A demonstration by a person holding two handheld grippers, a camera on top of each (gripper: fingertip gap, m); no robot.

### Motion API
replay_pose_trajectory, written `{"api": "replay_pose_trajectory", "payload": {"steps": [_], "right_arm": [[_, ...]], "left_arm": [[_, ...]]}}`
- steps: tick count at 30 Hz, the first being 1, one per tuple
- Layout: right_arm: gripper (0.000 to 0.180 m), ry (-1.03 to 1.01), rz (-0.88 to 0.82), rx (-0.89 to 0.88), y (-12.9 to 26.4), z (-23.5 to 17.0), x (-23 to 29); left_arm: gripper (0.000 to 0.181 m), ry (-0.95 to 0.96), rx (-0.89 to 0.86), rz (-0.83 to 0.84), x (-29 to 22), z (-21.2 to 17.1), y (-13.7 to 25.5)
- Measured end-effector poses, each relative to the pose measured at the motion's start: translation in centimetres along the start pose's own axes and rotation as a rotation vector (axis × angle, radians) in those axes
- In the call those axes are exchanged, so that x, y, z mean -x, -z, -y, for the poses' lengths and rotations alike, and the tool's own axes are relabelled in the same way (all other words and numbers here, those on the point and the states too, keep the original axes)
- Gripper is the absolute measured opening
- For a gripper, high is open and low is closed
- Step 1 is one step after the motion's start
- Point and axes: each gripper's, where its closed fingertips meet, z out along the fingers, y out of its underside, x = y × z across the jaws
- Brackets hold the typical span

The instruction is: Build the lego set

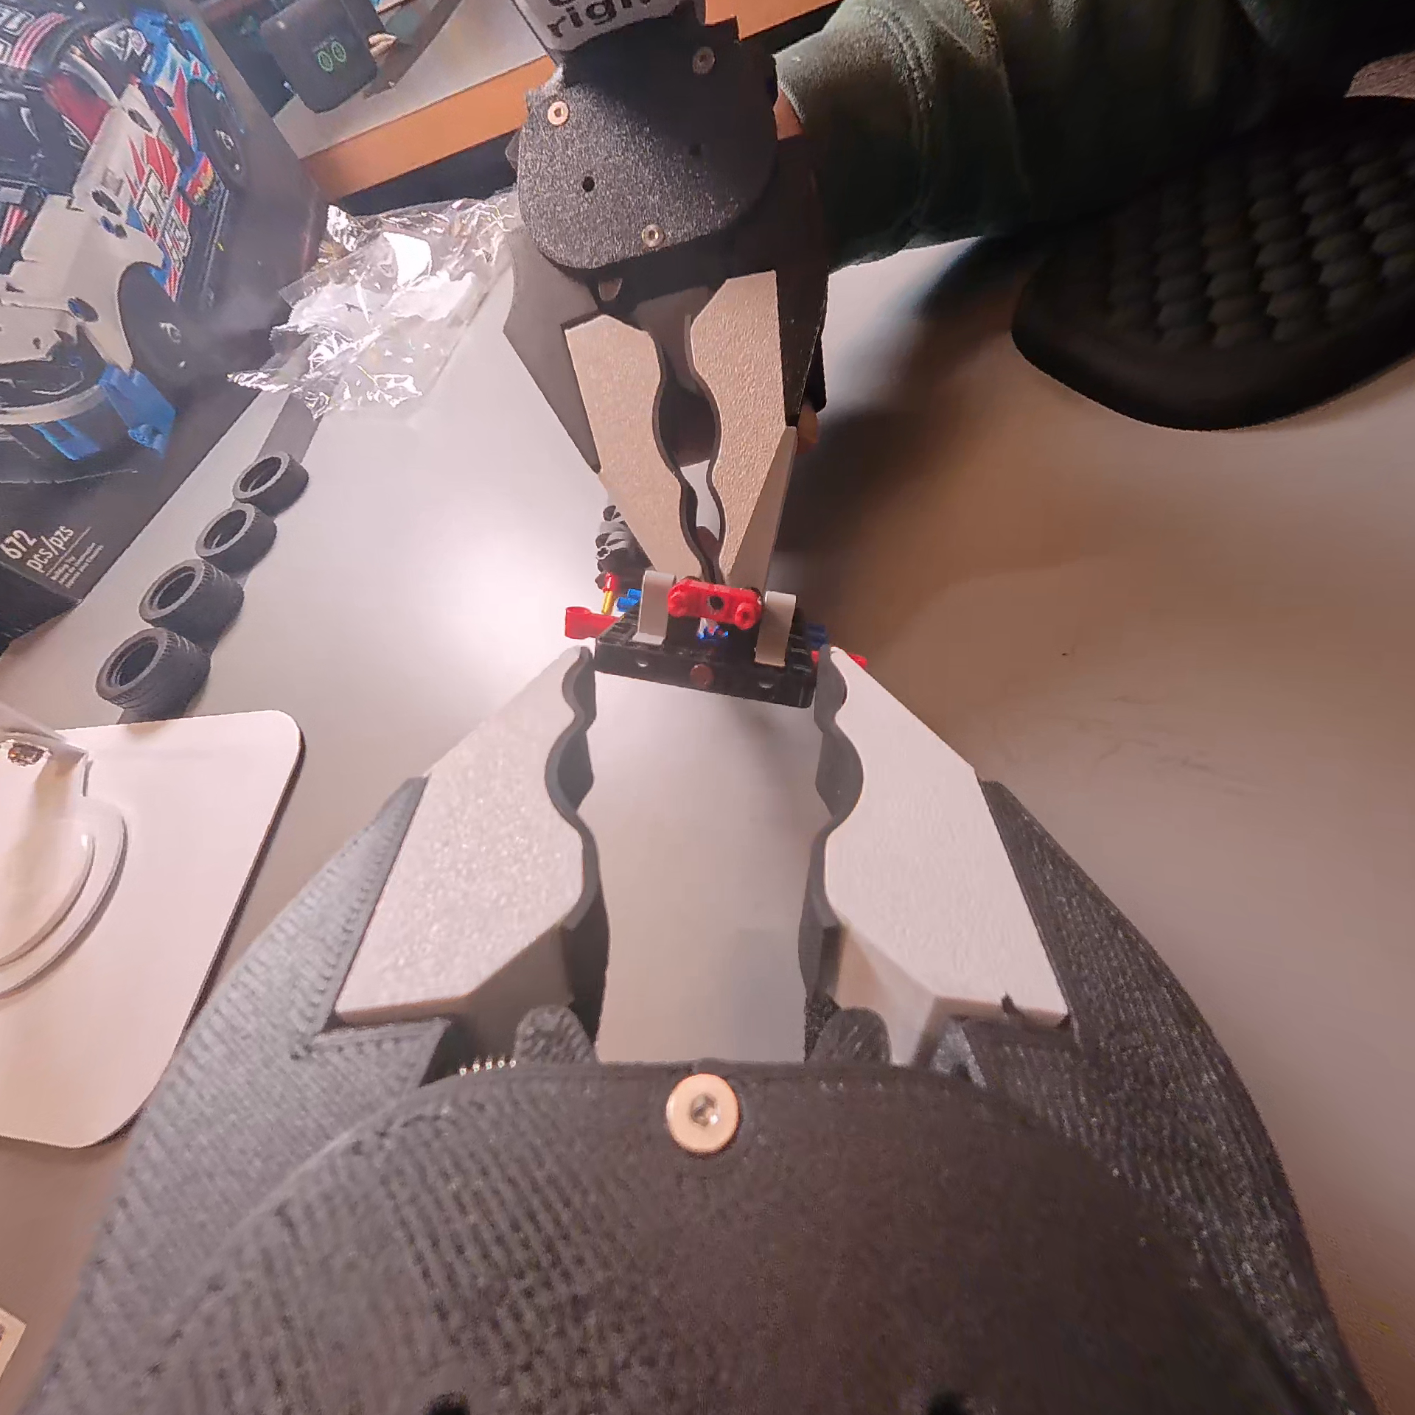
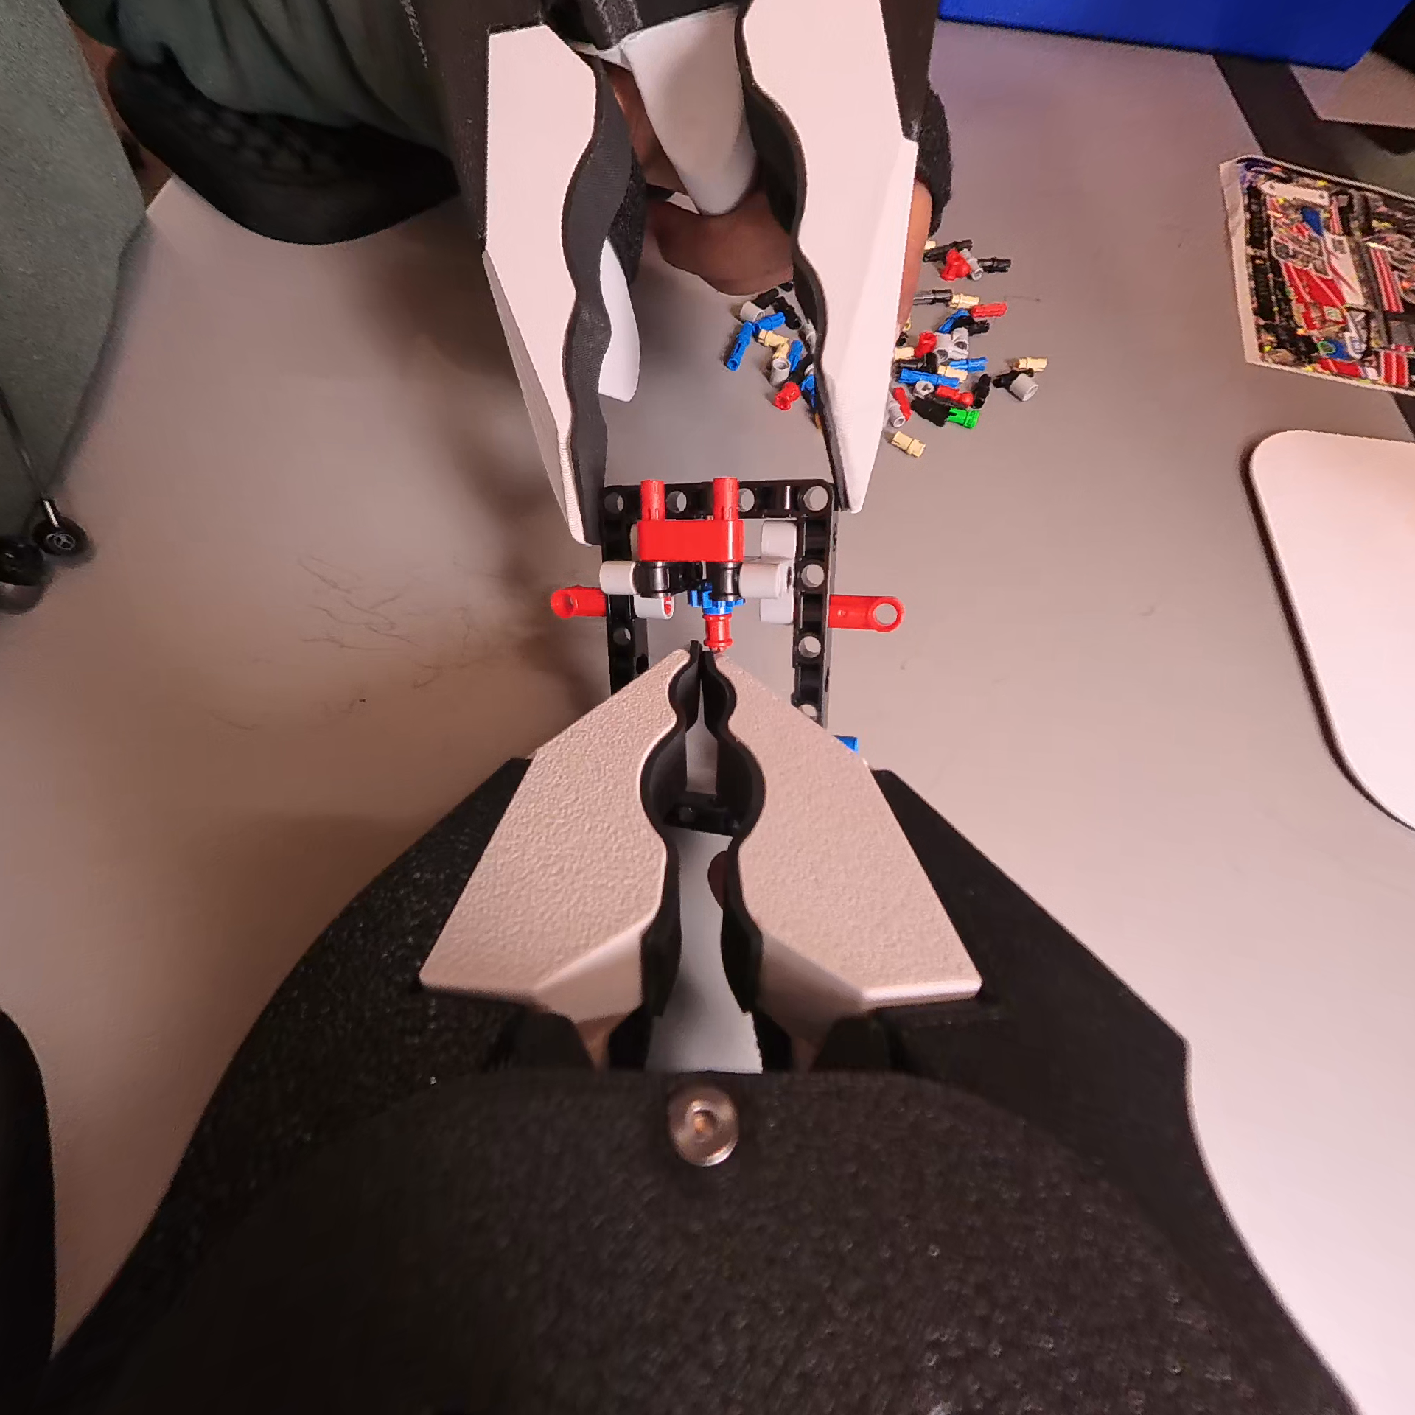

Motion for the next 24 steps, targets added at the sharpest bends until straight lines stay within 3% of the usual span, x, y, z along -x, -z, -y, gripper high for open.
{"api": "replay_pose_trajectory", "payload": {"steps": [19,24], "right_arm": [[0.0,0.014,-0.06,0.097,-0.1,-1.4,-0.8],[0.011,0.034,-0.068,0.166,-0.6,-1.6,-0.4]], "left_arm": [[0.057,0.029,0.075,-0.032,0.1,-2.5,-0.5],[0.057,0.031,0.082,-0.037,0.0,-2.7,-0.6]]}}
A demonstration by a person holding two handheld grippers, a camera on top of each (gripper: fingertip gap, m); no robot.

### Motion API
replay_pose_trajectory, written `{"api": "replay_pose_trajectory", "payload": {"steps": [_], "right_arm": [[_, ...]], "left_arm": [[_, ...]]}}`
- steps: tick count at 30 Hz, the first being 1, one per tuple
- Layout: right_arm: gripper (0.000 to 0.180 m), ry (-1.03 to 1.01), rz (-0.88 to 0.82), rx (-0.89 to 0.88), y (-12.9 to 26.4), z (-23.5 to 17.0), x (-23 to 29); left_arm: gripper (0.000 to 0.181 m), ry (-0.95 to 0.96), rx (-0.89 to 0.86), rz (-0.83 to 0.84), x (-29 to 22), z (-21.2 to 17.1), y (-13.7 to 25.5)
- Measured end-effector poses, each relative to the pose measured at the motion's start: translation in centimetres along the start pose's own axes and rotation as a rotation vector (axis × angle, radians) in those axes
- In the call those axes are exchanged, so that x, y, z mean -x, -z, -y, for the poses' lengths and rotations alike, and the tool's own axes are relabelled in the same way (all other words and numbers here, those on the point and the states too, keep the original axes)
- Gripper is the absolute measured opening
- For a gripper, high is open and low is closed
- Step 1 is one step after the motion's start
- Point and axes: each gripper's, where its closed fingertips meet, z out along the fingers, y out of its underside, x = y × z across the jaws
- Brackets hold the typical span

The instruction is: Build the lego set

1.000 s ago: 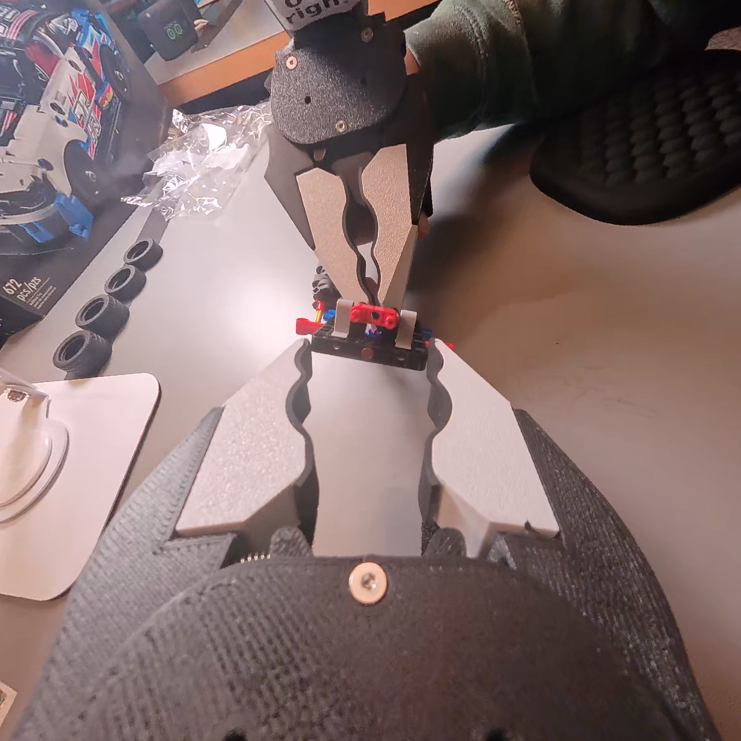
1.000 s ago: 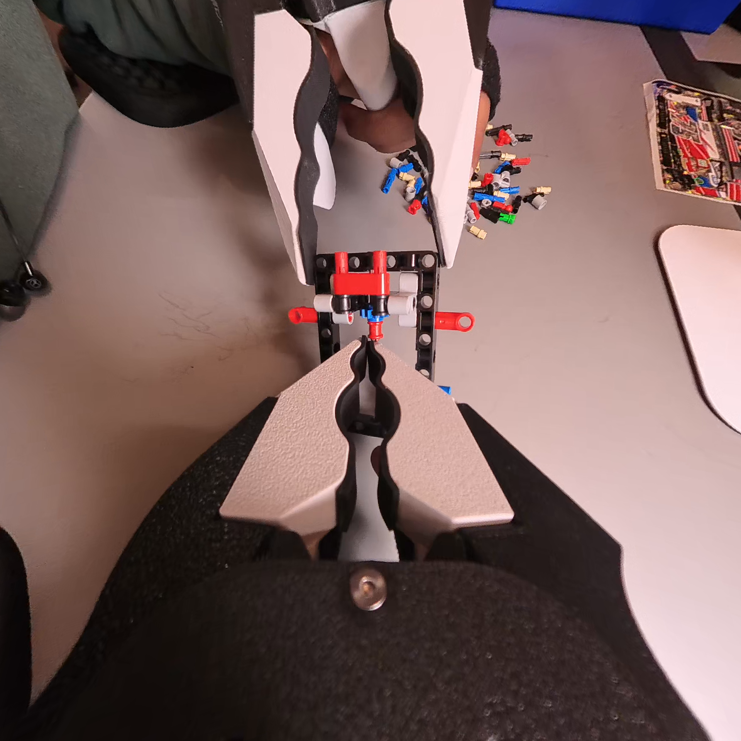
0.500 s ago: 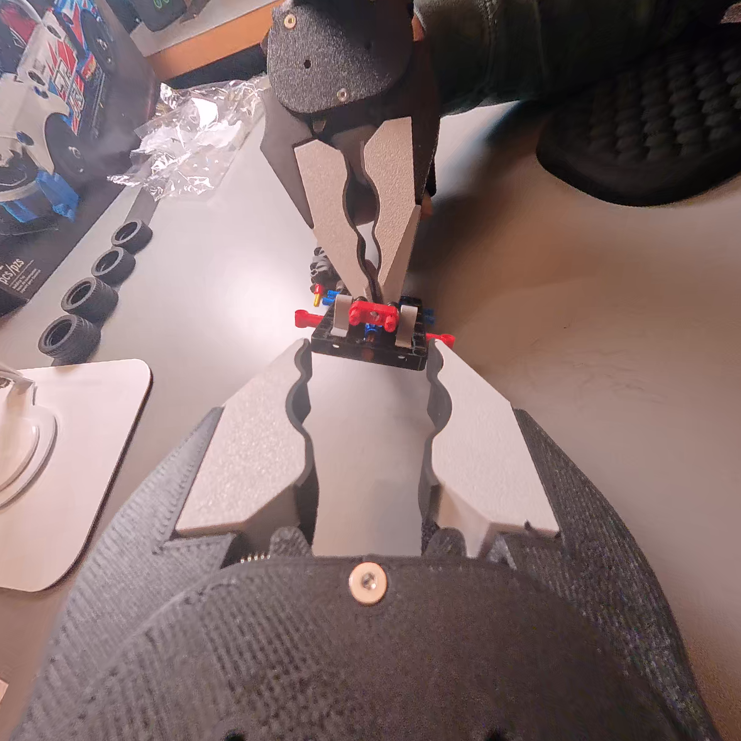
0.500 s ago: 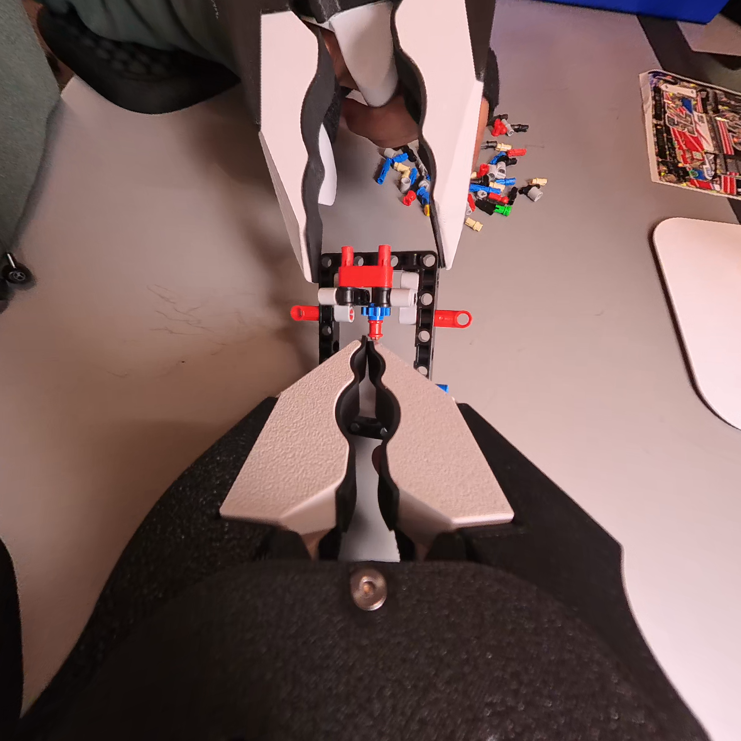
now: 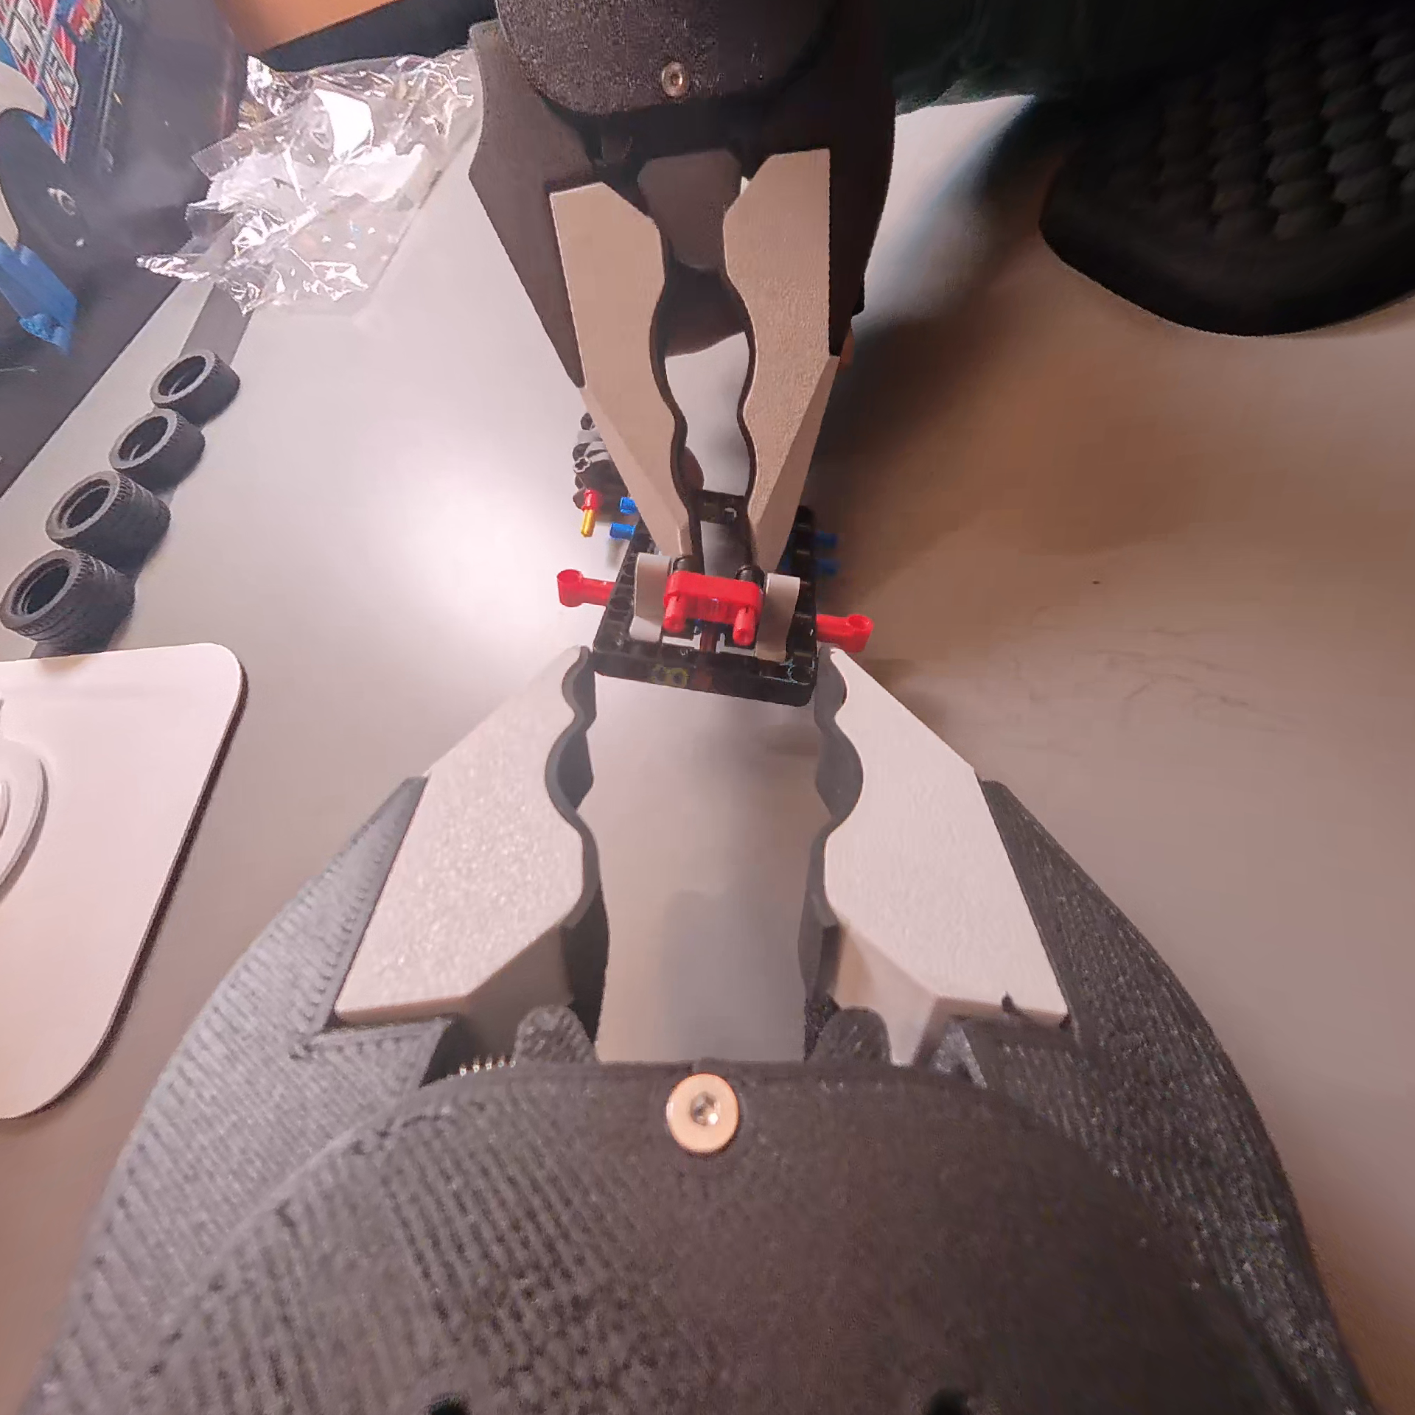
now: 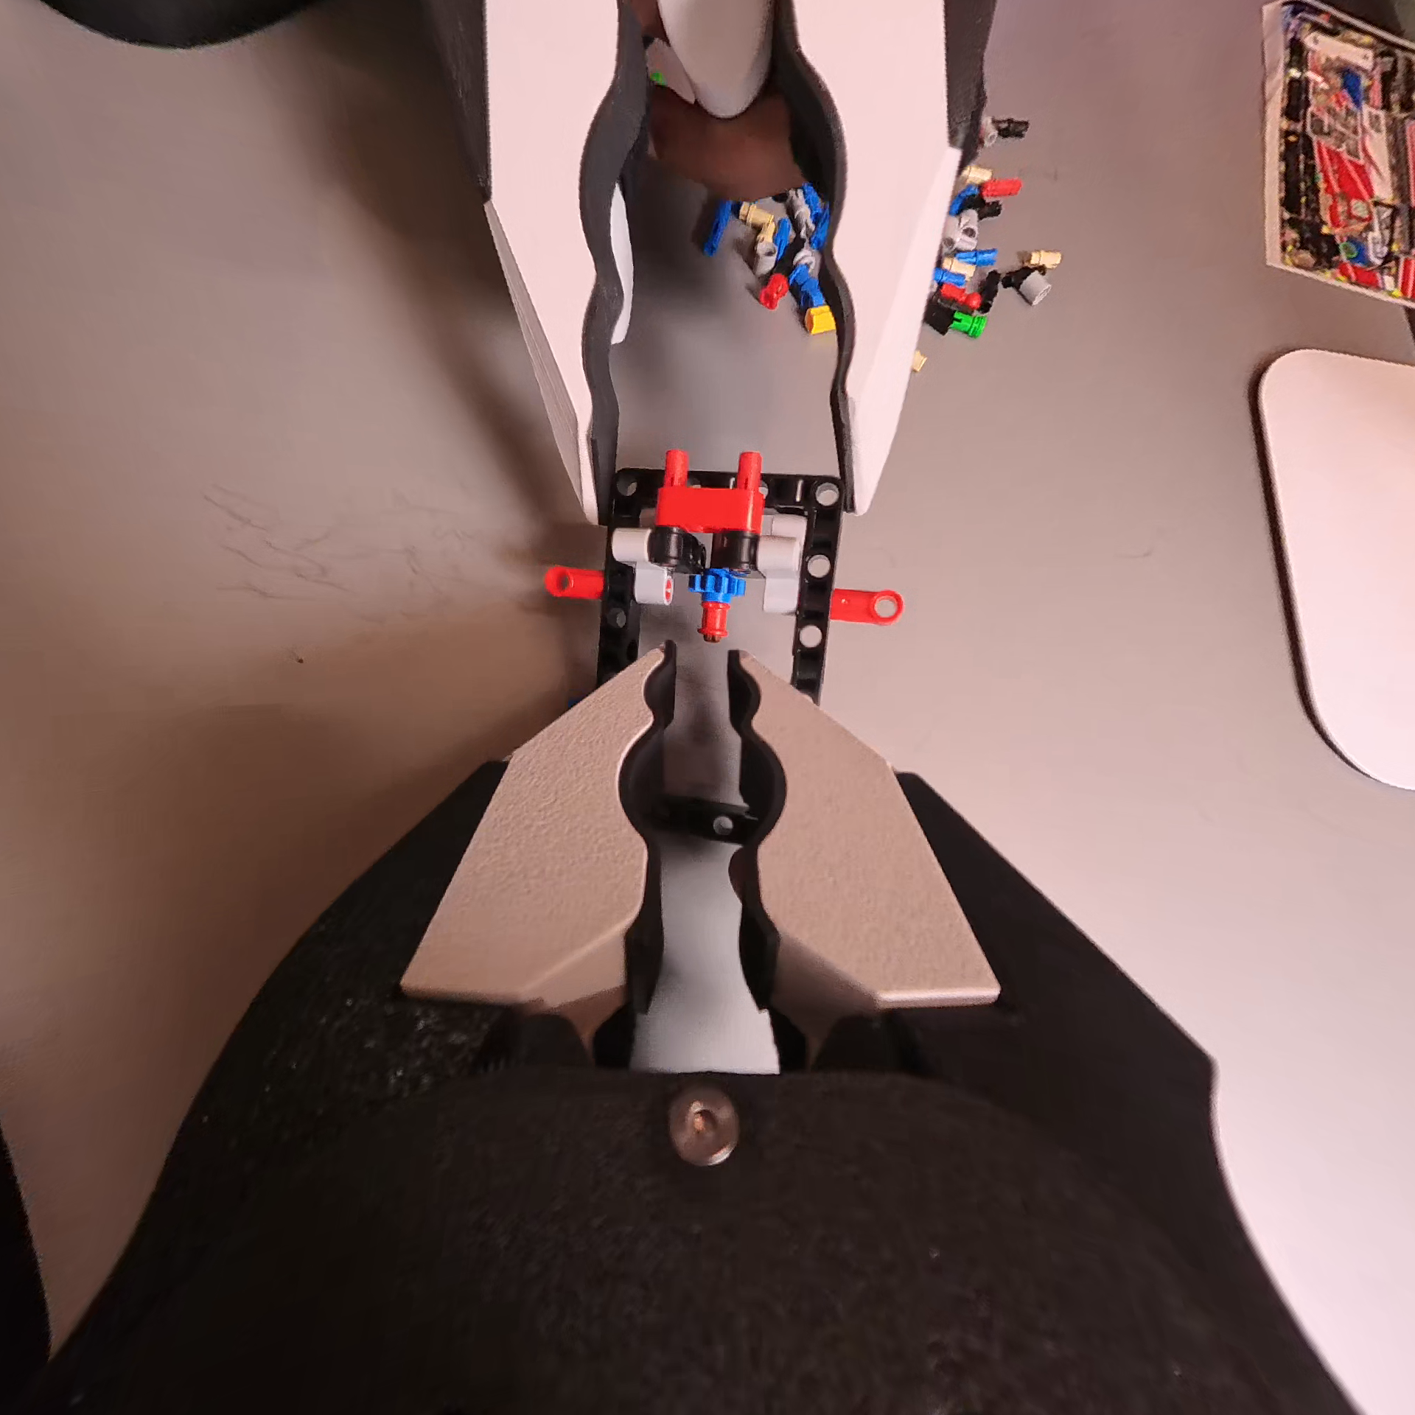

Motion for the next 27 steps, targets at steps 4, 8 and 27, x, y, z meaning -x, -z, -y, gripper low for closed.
{"api": "replay_pose_trajectory", "payload": {"steps": [4,8,27], "right_arm": [[0.007,0.02,-0.034,0.058,-0.28,-0.26,-0.13],[0.007,0.024,-0.049,0.094,-0.12,-0.33,-0.11],[0.005,0.006,-0.052,0.112,-0.06,0.22,0.15]], "left_arm": [[0.057,-0.001,0.001,0.0,-0.02,-0.05,-0.05],[0.057,-0.002,0.009,0.001,-0.06,-0.14,-0.18],[0.057,0.026,0.023,-0.034,-0.47,-0.47,-0.68]]}}
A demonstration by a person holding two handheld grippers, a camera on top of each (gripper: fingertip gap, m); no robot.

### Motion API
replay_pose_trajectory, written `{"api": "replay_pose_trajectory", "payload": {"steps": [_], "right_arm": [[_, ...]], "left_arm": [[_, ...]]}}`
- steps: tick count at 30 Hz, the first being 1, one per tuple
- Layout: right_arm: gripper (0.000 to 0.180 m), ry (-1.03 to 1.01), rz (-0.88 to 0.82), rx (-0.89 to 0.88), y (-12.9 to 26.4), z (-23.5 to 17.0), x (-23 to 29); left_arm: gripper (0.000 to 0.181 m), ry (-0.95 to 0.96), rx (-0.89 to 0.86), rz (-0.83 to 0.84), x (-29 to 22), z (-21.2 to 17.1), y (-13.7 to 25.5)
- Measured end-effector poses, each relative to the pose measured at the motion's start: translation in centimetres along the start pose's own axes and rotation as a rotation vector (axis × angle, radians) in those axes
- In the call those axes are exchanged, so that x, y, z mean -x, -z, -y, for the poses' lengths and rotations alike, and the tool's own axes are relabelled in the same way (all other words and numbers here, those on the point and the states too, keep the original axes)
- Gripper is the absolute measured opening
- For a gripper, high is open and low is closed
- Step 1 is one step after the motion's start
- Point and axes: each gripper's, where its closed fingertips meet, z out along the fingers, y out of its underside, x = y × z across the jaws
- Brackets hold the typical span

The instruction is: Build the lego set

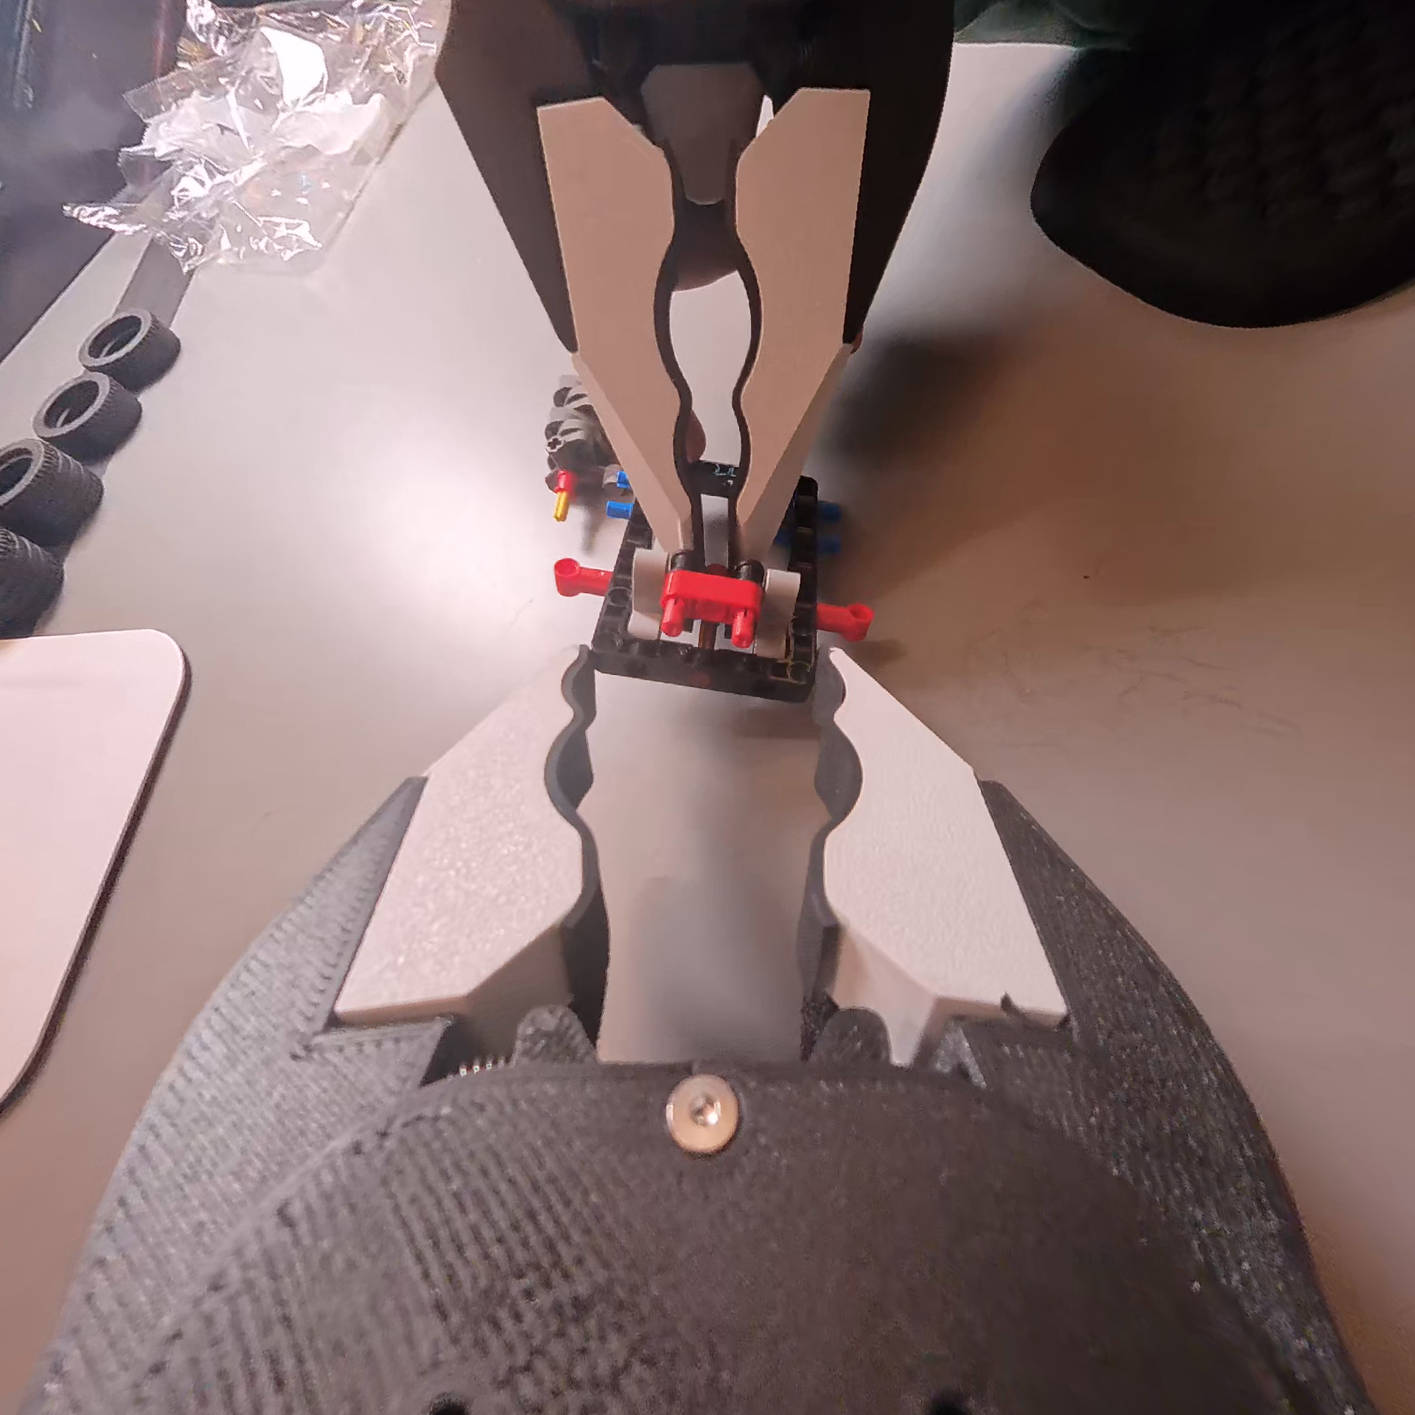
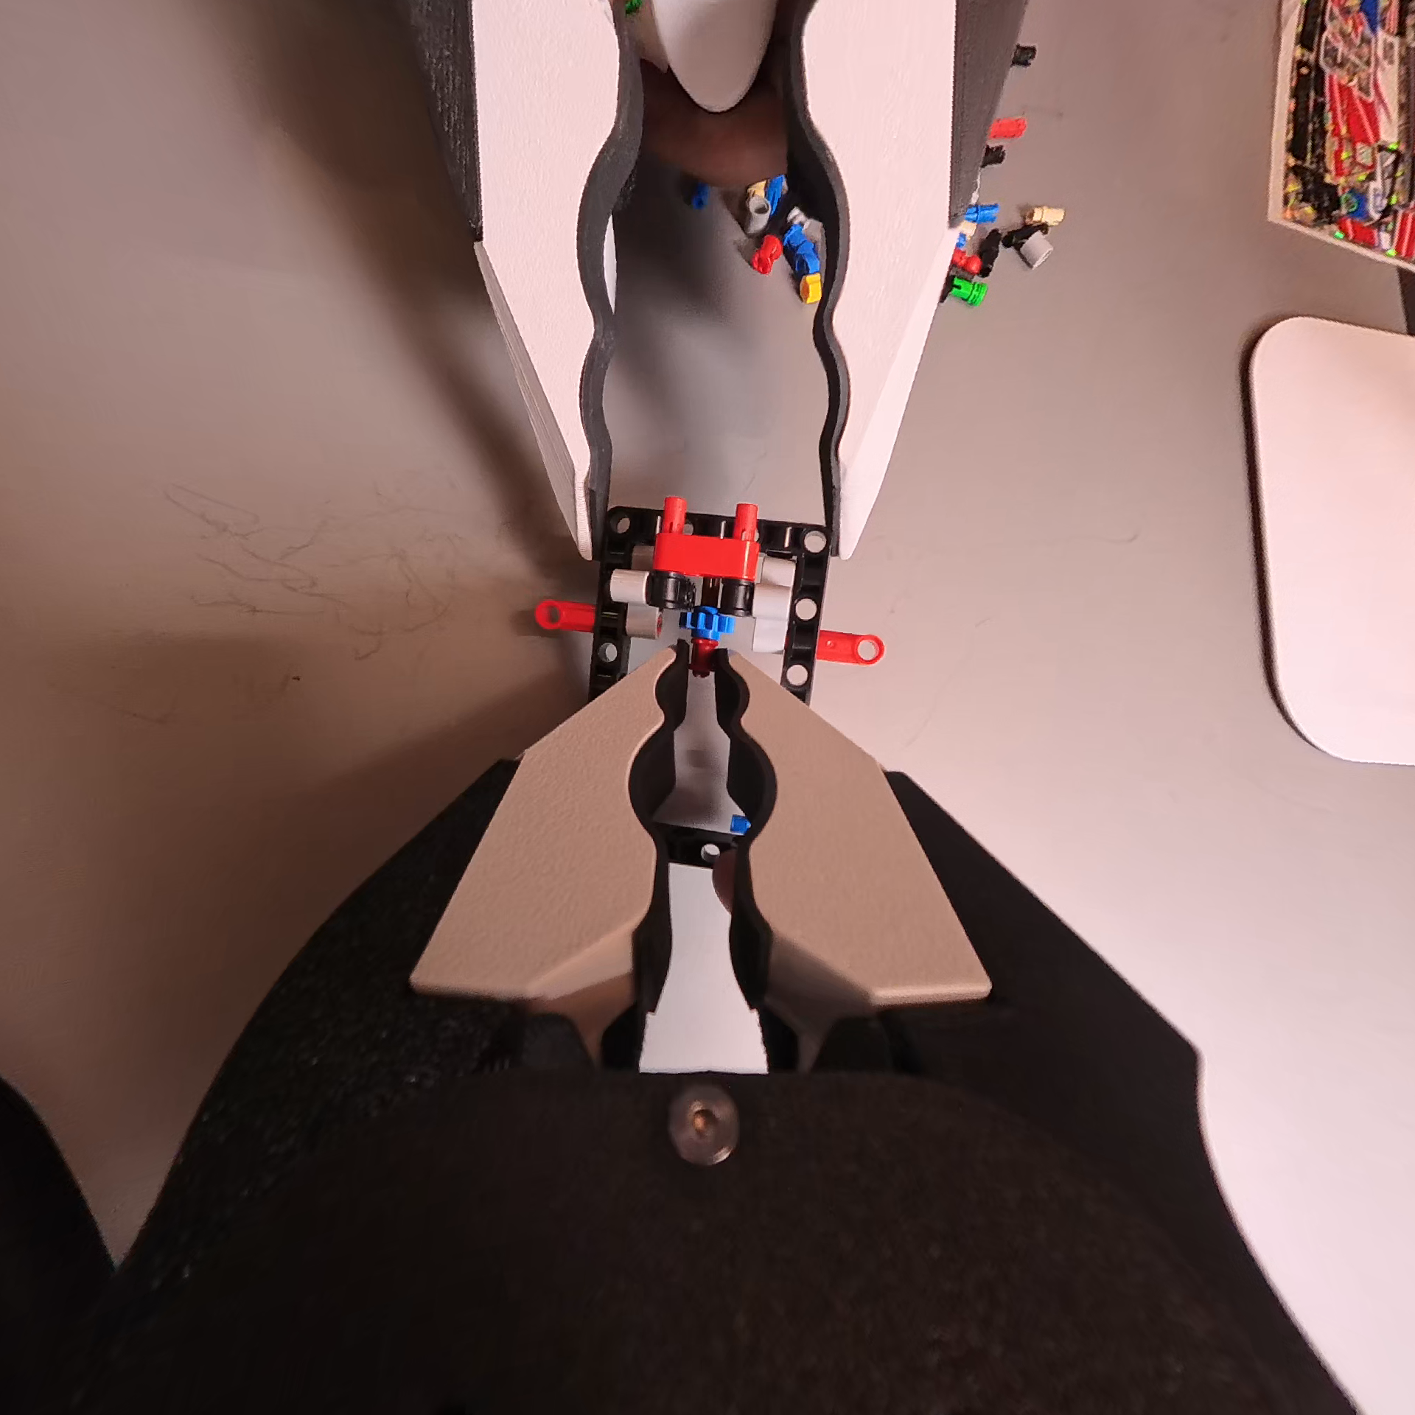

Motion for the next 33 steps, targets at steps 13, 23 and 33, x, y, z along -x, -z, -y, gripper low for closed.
{"api": "replay_pose_trajectory", "payload": {"steps": [13,23,33], "right_arm": [[0.004,0.013,0.004,0.052,-0.4,-0.4,0.5],[0.013,-0.025,0.027,0.004,0.8,0.0,0.2],[0.032,-0.182,-0.061,0.17,4.8,-8.0,-5.4]], "left_arm": [[0.057,0.055,0.021,-0.056,-0.6,-0.9,-0.5],[0.06,0.047,0.109,-0.072,-1.0,-2.2,-0.8],[0.057,0.103,0.151,-0.123,-1.6,-2.1,-1.4]]}}
